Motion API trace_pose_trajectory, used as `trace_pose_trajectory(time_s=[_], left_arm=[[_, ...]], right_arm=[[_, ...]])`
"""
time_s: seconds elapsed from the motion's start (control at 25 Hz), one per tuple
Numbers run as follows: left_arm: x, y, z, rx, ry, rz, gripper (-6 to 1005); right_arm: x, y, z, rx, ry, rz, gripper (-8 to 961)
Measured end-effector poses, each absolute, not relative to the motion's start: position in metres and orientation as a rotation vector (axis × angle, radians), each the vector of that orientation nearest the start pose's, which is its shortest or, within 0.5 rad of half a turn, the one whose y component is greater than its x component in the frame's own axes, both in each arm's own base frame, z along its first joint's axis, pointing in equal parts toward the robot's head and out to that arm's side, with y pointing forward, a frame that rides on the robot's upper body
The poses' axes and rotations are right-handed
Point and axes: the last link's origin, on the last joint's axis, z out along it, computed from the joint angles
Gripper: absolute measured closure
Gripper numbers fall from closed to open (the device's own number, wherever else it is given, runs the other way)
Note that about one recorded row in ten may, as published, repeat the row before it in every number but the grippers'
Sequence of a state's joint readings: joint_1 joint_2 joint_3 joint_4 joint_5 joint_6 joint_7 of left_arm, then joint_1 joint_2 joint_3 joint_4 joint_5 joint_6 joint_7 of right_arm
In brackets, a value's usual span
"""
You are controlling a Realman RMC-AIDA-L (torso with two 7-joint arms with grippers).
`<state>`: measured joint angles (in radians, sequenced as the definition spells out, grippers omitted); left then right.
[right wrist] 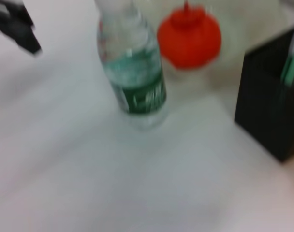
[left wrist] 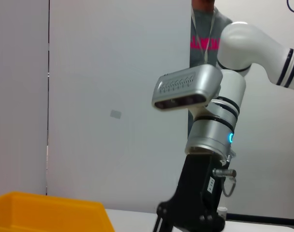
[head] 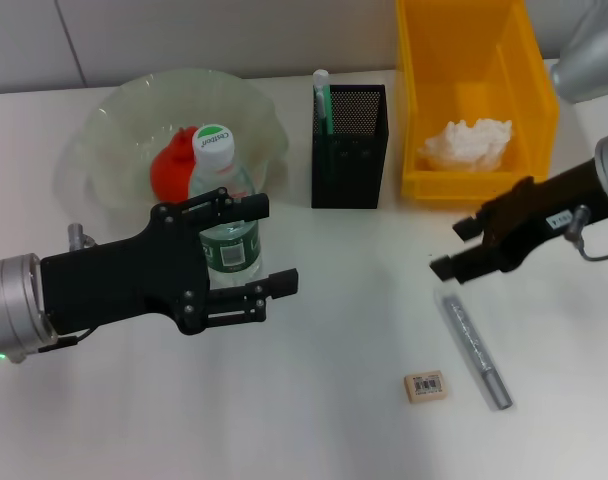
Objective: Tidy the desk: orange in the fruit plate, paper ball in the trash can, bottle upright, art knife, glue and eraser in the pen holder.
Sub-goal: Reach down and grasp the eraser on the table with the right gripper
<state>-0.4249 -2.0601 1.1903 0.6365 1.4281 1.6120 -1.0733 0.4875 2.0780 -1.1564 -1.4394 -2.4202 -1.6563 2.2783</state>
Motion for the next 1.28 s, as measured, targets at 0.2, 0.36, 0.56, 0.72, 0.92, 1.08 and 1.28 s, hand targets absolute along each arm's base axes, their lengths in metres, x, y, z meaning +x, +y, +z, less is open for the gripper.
trace_pose_trajectory(time_s=[0.2, 0.36, 0.56, 0.72, 0.92, 1.08, 1.28], left_arm=[[-0.218, 0.297, -0.023, -2.769, -0.154, -1.078, 183], [-0.218, 0.297, -0.023, -2.772, -0.166, -1.081, 183], [-0.219, 0.296, -0.023, -2.775, -0.181, -1.082, 183], [-0.220, 0.295, -0.023, -2.773, -0.177, -1.080, 183], [-0.219, 0.296, -0.024, -2.773, -0.173, -1.074, 183], [-0.219, 0.296, -0.023, -2.773, -0.169, -1.076, 183], [-0.219, 0.296, -0.024, -2.773, -0.171, -1.074, 183]], right_arm=[[0.193, 0.334, 0.030, -2.726, 0.841, -0.354, 313], [0.185, 0.333, 0.025, -2.725, 0.805, -0.427, 314], [0.172, 0.331, 0.016, -2.761, 0.755, -0.480, 315], [0.161, 0.328, 0.002, -2.793, 0.710, -0.547, 316], [0.158, 0.325, -0.007, -2.808, 0.679, -0.593, 317], [0.159, 0.324, -0.009, -2.820, 0.679, -0.623, 317], [0.162, 0.320, -0.015, -2.848, 0.681, -0.698, 318]])
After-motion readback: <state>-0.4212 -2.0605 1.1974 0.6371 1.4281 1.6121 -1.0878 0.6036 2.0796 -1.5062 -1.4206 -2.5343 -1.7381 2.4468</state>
